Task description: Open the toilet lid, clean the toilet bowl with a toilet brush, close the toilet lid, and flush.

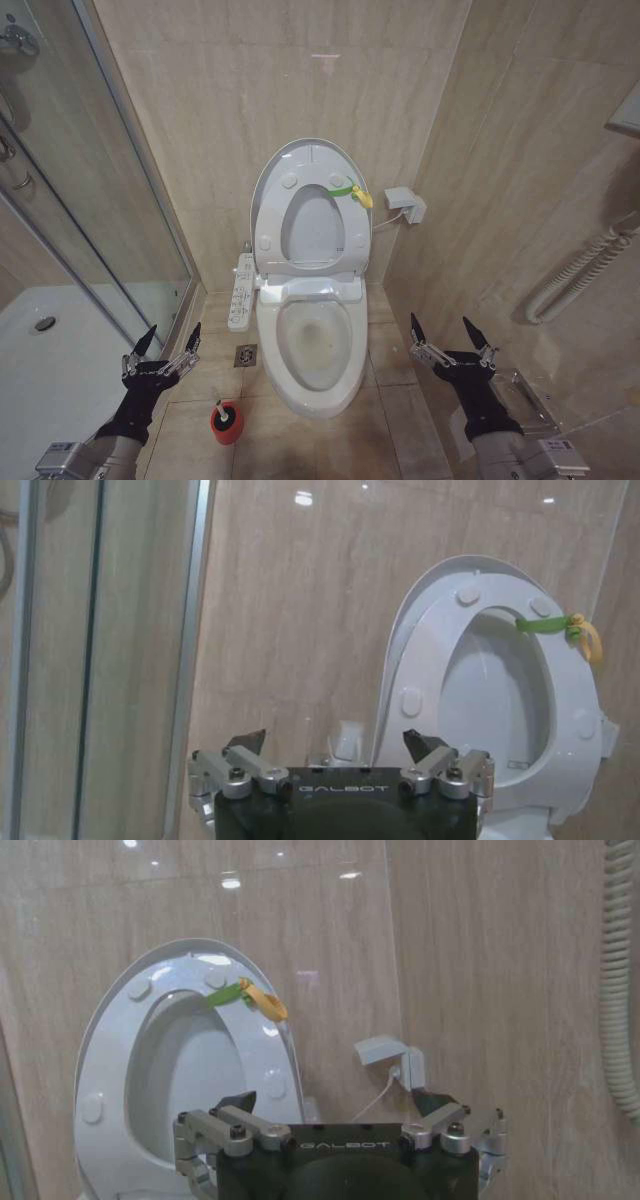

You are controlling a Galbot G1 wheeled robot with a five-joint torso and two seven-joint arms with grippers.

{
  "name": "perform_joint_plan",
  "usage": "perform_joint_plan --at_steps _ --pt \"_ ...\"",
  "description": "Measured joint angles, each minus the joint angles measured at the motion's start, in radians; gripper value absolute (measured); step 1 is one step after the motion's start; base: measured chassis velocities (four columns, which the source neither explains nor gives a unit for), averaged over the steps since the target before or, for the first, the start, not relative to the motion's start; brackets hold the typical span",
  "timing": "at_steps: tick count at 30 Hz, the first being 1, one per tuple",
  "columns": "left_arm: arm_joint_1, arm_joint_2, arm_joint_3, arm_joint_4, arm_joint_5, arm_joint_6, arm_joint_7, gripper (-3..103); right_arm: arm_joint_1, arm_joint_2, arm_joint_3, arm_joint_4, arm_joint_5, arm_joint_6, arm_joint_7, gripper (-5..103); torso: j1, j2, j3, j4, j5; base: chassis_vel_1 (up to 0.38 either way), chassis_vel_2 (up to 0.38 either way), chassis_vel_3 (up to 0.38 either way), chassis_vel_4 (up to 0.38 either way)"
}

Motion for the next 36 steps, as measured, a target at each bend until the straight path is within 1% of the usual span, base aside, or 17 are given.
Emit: perform_joint_plan --at_steps 13,17,24,25,26,31,32,36 --pt "0.004 -0.004 0.003 -0.007 -0.002 -0.003 0.004 93 0.000 0.000 0.000 0.000 0.000 0.000 0.000 100 0.018 0.040 0.022 0.0000 0.0000 0.000 0.000 0.000 0.000" --pt "0.006 -0.006 0.005 -0.007 -0.002 -0.006 0.012 93 0.000 0.000 0.000 0.000 0.000 0.000 0.000 100 0.027 0.059 0.033 0.0000 0.0000 0.000 0.000 0.000 0.000" --pt "0.006 -0.008 0.006 -0.008 -0.002 -0.011 0.018 93 0.000 0.000 0.000 0.000 0.000 0.000 0.000 100 0.036 0.083 0.046 0.0000 0.0000 0.000 0.000 0.000 0.000" --pt "0.007 -0.008 0.005 -0.008 -0.003 -0.013 0.019 91 0.000 0.000 0.000 0.000 0.000 0.000 0.000 100 0.038 0.087 0.049 0.0000 0.0000 0.000 0.000 0.000 0.000" --pt "0.008 -0.008 0.003 -0.009 -0.005 -0.020 0.020 91 0.000 0.000 0.000 0.000 0.000 0.000 0.000 100 0.040 0.092 0.052 0.0000 0.0000 0.000 0.000 0.000 0.000" --pt "0.011 -0.008 -0.002 -0.013 0.022 -0.033 0.033 91 0.000 0.000 0.000 0.000 0.000 0.000 0.000 100 0.043 0.098 0.055 0.0000 0.0000 0.000 0.000 0.000 0.000" --pt "0.011 -0.010 0.000 -0.013 0.029 -0.035 0.035 100 0.000 0.000 0.000 0.000 0.000 0.000 0.000 100 0.043 0.098 0.056 0.0000 0.0000 0.000 0.000 0.000 0.000" --pt "0.013 -0.014 0.007 -0.010 0.055 -0.035 0.035 100 0.000 0.000 0.000 0.000 0.000 0.000 0.000 100 0.043 0.098 0.056 0.0000 0.0000 0.000 0.000 0.000 0.000"
